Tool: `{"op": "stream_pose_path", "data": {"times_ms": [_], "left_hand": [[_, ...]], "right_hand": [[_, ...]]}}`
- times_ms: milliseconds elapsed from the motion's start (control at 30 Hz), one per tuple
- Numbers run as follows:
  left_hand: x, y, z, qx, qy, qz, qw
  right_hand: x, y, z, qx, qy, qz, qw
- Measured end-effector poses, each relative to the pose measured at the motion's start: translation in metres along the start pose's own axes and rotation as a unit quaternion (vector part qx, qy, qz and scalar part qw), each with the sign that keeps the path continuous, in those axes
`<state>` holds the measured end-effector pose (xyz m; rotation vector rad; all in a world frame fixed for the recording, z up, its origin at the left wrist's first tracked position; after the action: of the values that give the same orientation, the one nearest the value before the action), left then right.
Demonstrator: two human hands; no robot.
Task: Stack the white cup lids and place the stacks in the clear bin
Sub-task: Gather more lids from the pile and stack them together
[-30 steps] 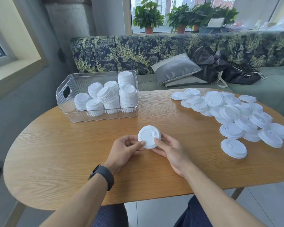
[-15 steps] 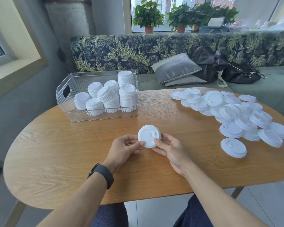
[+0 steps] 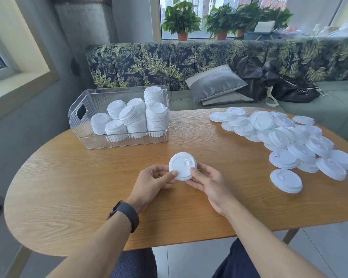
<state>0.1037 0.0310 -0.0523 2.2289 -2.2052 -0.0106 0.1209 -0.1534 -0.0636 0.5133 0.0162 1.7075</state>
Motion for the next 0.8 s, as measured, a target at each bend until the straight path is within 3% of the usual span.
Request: {"op": "stream_pose_path", "data": {"times_ms": [533, 700, 800], "left_hand": [[0.001, -0.002, 0.001, -0.003, -0.003, 0.000, 1.000], [-0.004, -0.005, 0.002, -0.005, 0.017, -0.026, 1.000], [-0.003, -0.008, 0.002, -0.005, 0.024, -0.040, 0.999]], "right_hand": [[0.002, 0.002, -0.001, -0.006, 0.013, -0.001, 1.000], [0.003, 0.003, -0.001, -0.028, 0.037, -0.030, 0.998], [-0.009, 0.005, 0.000, -0.062, 0.065, -0.097, 0.991]]}}
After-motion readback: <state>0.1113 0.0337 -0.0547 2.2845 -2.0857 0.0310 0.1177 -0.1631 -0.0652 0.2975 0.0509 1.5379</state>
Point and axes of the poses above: each hand's wrist, its own y-axis away from the middle knuckle, its own x-axis out of the palm, z = x × y, the point moved 8 cm from there along -y, towards the middle knuckle, and after that the axes turned 8 degrees about x, right-handed, at the moved point
